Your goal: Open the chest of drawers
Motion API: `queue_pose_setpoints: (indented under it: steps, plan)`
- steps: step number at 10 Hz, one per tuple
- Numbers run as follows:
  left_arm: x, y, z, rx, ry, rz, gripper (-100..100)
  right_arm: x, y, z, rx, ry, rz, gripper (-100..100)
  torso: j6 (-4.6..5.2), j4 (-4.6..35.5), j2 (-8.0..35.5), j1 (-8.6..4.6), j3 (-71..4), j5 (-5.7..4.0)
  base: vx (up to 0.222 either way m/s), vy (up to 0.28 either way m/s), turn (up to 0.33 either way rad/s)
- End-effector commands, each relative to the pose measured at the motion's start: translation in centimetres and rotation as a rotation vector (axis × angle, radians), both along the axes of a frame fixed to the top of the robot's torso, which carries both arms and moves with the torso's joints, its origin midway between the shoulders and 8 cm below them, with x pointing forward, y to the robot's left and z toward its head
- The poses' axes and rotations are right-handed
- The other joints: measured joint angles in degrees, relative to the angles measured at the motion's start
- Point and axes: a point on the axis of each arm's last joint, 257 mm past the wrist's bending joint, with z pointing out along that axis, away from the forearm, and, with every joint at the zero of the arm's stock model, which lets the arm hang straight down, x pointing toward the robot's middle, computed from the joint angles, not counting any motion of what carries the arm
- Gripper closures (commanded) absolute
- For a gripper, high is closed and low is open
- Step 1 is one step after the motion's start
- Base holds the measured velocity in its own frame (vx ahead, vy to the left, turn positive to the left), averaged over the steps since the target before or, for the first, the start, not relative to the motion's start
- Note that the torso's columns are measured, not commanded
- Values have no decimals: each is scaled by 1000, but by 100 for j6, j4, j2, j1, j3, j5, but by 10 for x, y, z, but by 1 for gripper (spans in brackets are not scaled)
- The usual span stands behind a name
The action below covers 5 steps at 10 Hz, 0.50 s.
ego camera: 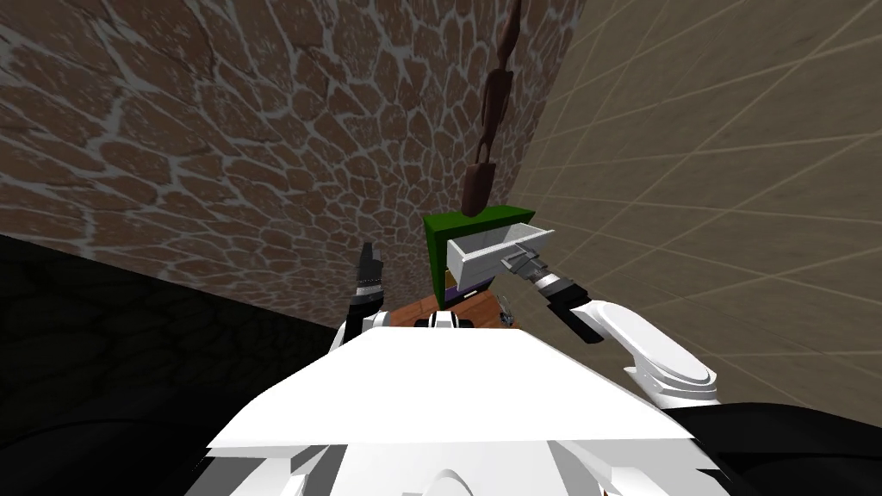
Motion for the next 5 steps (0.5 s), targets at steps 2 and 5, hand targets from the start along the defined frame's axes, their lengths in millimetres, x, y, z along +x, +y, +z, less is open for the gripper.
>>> queue_pose_setpoints:
  steps: [2,5]
  plan:
    - [0,0,0,0,0,0,0,-6,1,27,0,-2,34,-100,14,25,30,0,13,13,42,44,-50]
    - [0,0,0,0,0,0,0,-6,0,14,4,20,30,0,15,22,50,2,30,7,10,4,-1]
